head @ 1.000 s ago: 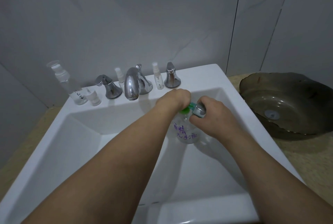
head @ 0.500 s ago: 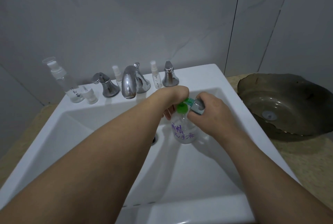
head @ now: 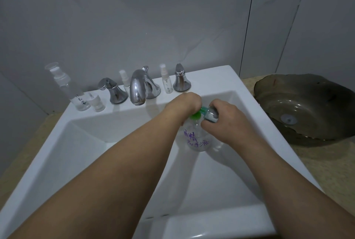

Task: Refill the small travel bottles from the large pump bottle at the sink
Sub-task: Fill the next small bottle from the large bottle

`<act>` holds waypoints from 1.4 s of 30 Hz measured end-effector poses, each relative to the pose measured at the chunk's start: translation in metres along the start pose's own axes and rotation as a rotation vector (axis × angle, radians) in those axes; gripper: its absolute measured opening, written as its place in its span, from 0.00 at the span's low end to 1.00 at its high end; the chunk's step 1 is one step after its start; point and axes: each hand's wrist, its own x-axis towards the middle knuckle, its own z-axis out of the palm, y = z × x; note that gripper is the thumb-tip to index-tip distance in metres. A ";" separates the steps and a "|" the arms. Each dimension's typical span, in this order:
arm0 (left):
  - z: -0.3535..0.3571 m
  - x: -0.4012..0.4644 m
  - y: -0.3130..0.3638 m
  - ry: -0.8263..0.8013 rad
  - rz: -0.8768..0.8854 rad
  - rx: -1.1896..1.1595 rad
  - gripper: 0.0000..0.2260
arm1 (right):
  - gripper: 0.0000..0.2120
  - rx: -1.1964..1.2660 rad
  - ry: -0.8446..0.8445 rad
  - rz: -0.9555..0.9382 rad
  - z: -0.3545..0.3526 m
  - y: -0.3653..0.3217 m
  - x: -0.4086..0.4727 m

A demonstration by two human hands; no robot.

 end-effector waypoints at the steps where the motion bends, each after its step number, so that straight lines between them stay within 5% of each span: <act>1: -0.002 -0.002 -0.001 -0.027 -0.019 -0.008 0.13 | 0.12 0.003 0.004 -0.004 0.000 -0.001 0.000; 9: -0.018 -0.014 -0.001 -0.119 -0.067 -0.120 0.17 | 0.13 0.049 0.091 -0.054 -0.001 -0.002 0.002; 23: 0.001 0.005 -0.002 0.113 0.105 0.119 0.12 | 0.11 0.029 0.022 0.004 0.002 0.001 0.001; 32: -0.017 -0.017 0.000 -0.098 0.001 -0.091 0.16 | 0.12 0.066 0.087 -0.048 -0.001 -0.001 0.002; 42: -0.014 -0.016 -0.001 -0.062 -0.007 -0.114 0.14 | 0.12 0.034 0.075 -0.057 0.002 0.000 0.002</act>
